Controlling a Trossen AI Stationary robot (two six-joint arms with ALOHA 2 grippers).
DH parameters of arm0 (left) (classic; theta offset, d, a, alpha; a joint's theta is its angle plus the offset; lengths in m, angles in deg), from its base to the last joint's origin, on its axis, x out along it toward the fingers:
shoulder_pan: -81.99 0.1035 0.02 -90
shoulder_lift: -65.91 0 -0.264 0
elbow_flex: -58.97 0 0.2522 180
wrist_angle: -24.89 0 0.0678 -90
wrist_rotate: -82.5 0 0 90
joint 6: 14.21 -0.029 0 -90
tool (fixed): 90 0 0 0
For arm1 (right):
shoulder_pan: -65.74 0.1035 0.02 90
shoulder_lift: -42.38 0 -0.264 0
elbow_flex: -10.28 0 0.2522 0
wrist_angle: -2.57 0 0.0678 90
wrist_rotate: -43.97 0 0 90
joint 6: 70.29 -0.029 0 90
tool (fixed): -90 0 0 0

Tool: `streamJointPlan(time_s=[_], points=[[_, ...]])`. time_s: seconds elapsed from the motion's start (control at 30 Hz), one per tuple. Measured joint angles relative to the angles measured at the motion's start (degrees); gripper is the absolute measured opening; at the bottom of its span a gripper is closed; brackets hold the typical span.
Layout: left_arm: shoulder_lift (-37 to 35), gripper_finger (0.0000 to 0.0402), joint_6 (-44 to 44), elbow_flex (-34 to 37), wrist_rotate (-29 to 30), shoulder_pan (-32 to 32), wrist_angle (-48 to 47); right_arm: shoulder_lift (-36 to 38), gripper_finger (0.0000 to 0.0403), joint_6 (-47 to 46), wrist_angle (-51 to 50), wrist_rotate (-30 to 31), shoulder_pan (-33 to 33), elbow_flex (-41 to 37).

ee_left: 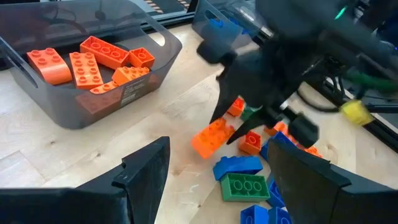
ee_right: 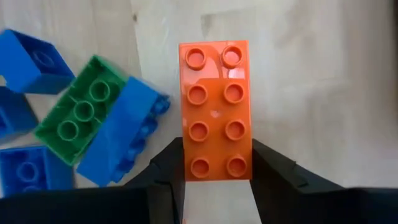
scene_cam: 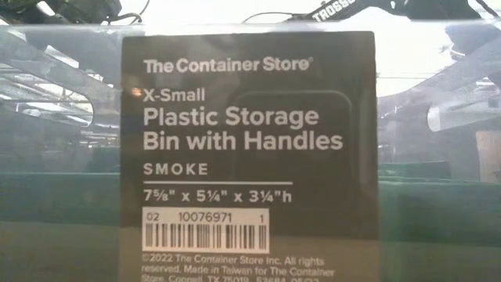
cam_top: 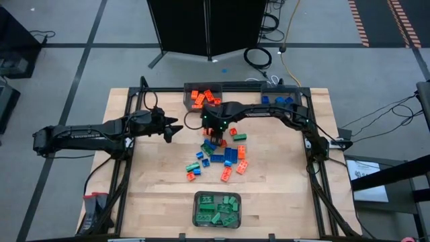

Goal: Sort blocks
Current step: Put the orange game piece into the top left black bin

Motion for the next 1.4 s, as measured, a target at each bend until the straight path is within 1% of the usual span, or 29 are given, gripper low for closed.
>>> streamJointPlan(time_s=[0.1,0.27,0.47,0.6,0.7,0.83,0.97,1.0,1.03,1.17,1.23,1.3,1.4], points=[[0.00,0.0270,0.02,0.00,-0.02,0.00,0.02,0.02,0.0119,0.40,-3.62,0.10,-0.11,4.29],[0.00,0.0270,0.02,0.00,-0.02,0.00,0.01,0.10,0.0119,0.76,-7.69,-0.04,-1.75,13.57],[0.00,0.0270,0.07,-0.01,-0.02,0.00,0.02,0.20,0.0119,0.93,-10.64,0.19,-7.75,22.51],[0.00,0.0270,0.07,-0.01,-0.02,0.00,0.04,0.25,0.0119,-0.09,-9.59,0.17,-12.59,23.54],[0.00,0.0270,0.05,0.00,-0.02,0.00,0.06,-1.61,0.0119,-1.63,-9.82,0.08,-15.52,23.50],[0.00,0.0270,0.04,0.00,-0.02,0.00,0.00,-4.52,0.0119,-3.04,-13.45,-1.56,-17.28,23.41],[0.00,0.0270,0.02,-0.02,0.14,0.00,-0.08,-5.38,0.0119,-3.50,-14.52,-1.76,-17.71,23.39],[0.00,0.0270,0.02,0.00,0.28,0.00,-0.09,-5.38,0.0126,-3.47,-14.09,-1.69,-17.73,23.41],[0.00,0.0270,0.02,0.00,0.50,0.00,-0.11,-5.36,0.0145,-3.53,-13.45,-1.36,-17.73,23.41],[0.00,0.0270,0.02,0.00,0.98,0.00,-0.11,-5.36,0.0255,-4.84,-11.69,-1.27,-17.79,23.41],[0.00,0.0270,0.02,-0.01,1.00,0.00,-0.11,-5.36,0.0293,-5.57,-11.16,-1.29,-17.77,23.43],[0.00,0.0270,0.02,0.00,1.01,0.00,-0.11,-5.36,0.0312,-5.63,-11.49,-1.31,-17.77,23.43],[0.00,0.0270,0.04,0.00,1.01,0.00,-0.21,-4.18,0.0315,-4.78,-13.75,-2.37,-17.64,23.41]])
